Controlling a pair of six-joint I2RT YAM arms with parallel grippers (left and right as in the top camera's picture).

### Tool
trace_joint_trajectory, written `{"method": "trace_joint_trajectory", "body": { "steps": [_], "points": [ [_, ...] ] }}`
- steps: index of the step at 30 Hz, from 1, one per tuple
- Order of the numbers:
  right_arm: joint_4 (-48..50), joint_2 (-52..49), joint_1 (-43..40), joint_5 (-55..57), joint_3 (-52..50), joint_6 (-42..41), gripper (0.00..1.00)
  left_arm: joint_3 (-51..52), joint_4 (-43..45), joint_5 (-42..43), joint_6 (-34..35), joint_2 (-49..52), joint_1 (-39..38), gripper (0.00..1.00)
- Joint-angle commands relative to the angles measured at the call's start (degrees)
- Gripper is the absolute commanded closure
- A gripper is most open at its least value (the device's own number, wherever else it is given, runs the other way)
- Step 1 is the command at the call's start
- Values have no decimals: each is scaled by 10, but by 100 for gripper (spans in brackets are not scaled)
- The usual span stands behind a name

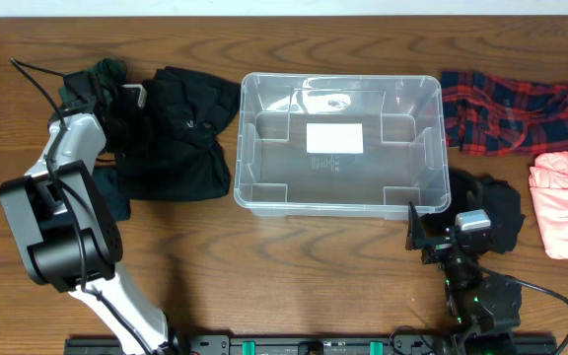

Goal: Pack container
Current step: 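Close the left gripper on the black jacket's edge, then lift the black jacket and swing it over the clear container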

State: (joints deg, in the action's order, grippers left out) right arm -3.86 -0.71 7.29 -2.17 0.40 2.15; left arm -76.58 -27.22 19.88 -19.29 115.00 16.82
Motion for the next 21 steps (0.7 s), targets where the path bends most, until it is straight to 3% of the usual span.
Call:
{"method": "trace_joint_trajectory", "body": {
  "steps": [1,15,21],
  "points": [
    [-2,3,-5,-4,-1,7,1,11,-9,-25,43,-42,1,94],
    [-2,3,-5,-4,-1,7,1,9,-18,-25,104,-265,1,94],
    [-2,3,-5,-4,-1,7,1,9,-20,-25,170,-362,0,94]
  ]
}}
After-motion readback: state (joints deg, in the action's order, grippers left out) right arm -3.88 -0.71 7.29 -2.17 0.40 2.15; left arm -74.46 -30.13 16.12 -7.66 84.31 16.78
